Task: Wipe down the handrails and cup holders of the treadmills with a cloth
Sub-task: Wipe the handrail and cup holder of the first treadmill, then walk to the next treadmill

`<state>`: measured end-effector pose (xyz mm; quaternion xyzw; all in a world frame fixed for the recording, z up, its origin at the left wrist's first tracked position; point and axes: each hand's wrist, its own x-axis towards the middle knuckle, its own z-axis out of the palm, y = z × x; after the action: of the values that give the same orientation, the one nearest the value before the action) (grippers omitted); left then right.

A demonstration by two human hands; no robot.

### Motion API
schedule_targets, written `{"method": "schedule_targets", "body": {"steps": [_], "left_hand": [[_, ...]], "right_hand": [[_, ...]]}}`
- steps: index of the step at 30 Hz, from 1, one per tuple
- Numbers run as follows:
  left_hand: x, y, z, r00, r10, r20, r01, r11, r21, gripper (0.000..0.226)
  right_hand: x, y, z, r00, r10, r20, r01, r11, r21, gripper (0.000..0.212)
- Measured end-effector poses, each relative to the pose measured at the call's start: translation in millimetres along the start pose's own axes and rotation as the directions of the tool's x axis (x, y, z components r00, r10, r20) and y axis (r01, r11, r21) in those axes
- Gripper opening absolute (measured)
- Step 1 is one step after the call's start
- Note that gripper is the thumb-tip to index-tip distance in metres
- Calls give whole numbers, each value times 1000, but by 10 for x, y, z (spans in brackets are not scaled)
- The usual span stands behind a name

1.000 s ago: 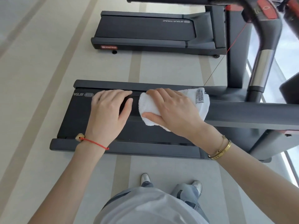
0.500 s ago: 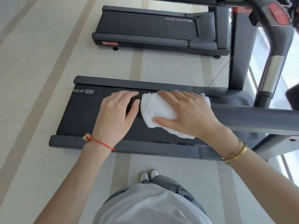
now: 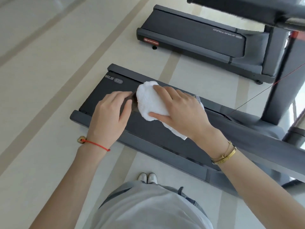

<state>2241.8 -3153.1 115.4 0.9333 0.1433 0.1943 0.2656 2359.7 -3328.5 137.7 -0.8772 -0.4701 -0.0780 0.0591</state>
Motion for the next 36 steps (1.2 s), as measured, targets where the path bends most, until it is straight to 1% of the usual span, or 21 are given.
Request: {"method": "schedule_targets", "body": {"steps": [2,3,6,8,9,11,14,16,19,22,26,30,33,36], "left_hand": [[-132,-29,-35,999,-45,-29,46,999,21,27],[-198,-43,-60,997,-66,-50,68,997,30,26],[-393,-80,-155,984,-131,-124,139,988,63,23],[-522,-103,-237,968,-182,-175,200,976,87,23],[-592,-122,-283,958,-208,-197,229,969,93,23],[-745,-170,-368,939,-255,-232,283,954,100,24],[-970,-264,-476,895,-352,-274,392,914,107,31],[-1108,-350,-532,855,-418,-307,468,877,110,30],[-1282,-520,-612,805,-483,-344,546,830,111,26],[-1409,-750,-696,767,-525,-370,598,794,112,27],[-1500,-1135,-903,713,-581,-392,660,746,95,36],[-1511,-1626,-1239,653,-634,-415,718,693,72,33],[-1500,-2001,-1568,634,-646,-426,737,671,78,31],[-1464,-2384,-1900,630,-645,-433,743,662,94,25]], "right_hand": [[55,-44,2,995,-82,-50,83,996,19,54],[96,-80,8,987,-127,-98,130,991,28,47],[230,-242,54,930,-254,-266,284,955,80,27],[299,-395,81,898,-308,-313,367,918,152,22],[323,-478,98,893,-333,-303,397,899,183,21],[351,-631,130,900,-379,-215,424,874,237,25],[405,-831,185,911,-404,-85,409,856,315,30],[461,-985,251,910,-414,-22,390,837,384,32],[563,-1243,419,898,-437,60,361,806,469,35],[695,-1488,603,878,-470,90,367,781,505,35],[1007,-1871,818,864,-491,111,361,757,544,35],[1472,-2414,990,844,-525,110,394,746,537,36],[1842,-2853,1061,835,-541,103,406,731,548,36],[2176,-3239,1117,846,-525,92,394,732,556,34]]}}
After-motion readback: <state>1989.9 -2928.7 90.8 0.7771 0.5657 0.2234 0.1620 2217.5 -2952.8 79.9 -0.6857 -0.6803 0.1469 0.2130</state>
